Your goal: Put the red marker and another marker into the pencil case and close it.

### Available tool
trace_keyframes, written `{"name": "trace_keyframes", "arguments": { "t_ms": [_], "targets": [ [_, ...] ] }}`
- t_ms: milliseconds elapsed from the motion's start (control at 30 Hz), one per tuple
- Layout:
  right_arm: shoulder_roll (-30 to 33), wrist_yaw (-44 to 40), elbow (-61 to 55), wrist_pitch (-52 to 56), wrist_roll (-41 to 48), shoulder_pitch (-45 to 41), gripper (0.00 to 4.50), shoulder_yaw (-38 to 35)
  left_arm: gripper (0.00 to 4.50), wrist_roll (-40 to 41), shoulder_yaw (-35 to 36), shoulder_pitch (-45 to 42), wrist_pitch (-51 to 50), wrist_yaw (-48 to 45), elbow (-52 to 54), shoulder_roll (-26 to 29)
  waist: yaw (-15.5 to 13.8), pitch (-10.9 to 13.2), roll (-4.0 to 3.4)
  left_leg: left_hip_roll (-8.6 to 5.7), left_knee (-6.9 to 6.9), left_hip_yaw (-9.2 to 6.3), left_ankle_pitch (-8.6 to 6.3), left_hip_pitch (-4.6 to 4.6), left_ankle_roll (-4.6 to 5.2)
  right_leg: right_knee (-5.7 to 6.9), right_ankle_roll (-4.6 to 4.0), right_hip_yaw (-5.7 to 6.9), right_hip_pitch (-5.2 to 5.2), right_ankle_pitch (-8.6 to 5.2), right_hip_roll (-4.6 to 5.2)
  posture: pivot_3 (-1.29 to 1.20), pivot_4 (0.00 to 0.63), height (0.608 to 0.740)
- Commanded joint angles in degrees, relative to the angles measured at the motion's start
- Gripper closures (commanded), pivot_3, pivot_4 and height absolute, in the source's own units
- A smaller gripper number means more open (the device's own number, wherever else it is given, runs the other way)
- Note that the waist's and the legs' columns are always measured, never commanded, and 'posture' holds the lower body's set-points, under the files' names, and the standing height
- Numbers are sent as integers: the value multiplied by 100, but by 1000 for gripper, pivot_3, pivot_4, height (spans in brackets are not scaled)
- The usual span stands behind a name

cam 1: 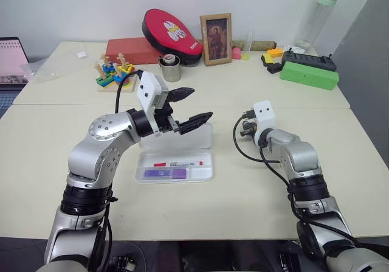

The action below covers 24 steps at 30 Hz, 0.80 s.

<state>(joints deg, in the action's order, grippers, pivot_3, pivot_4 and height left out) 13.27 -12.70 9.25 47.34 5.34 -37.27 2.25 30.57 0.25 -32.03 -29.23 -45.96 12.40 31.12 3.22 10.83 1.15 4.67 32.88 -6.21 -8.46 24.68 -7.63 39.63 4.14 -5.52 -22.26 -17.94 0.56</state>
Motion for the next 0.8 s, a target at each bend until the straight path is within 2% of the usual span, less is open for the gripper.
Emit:
{"name": "trace_keyframes", "arguments": {
  "t_ms": [33,167,333,400,533,667,800],
  "targets": [
    [359,-847,-243,-465,264,-112,4194,-11,0,11,202,93,116,-146,102,168,1,1,-2,0,0,0,0,0,0,0,0,0,-1,0,0,0,150,740],
    [835,-2271,-1142,-869,765,145,4194,322,0,80,407,504,83,-682,215,767,31,2,-4,1,-8,1,0,1,1,-9,-2,-1,-2,-1,0,0,150,740],
    [1314,-3717,-2640,-535,1778,574,4194,711,0,240,645,1272,4,-1576,507,1718,137,4,-6,4,-22,0,-2,1,2,-11,-10,3,-5,-7,-1,0,150,740],
    [1386,-3835,-2818,-473,1852,618,4194,872,0,321,692,1409,-3,-1700,586,1853,140,4,-6,5,-23,-1,-3,1,3,-16,-9,4,-4,-8,0,0,150,740],
    [1264,-3880,-2733,-459,1367,513,4194,1973,0,331,702,1645,-8,-1851,791,2032,133,4,-6,4,-6,1,-2,1,3,-15,17,1,-1,-16,1,0,150,740],
    [1130,-3804,-2368,-584,997,407,4194,2481,0,322,727,1582,-28,-1740,826,1983,134,4,-5,4,-4,1,-2,1,3,-13,20,-2,-3,-12,0,0,150,740],
    [1072,-3824,-2101,-658,813,326,4194,2625,0,370,726,1538,-70,-1642,912,1940,128,4,-5,3,-5,2,-2,4,3,-16,22,-2,-4,-12,0,0,150,740]
  ]
}}
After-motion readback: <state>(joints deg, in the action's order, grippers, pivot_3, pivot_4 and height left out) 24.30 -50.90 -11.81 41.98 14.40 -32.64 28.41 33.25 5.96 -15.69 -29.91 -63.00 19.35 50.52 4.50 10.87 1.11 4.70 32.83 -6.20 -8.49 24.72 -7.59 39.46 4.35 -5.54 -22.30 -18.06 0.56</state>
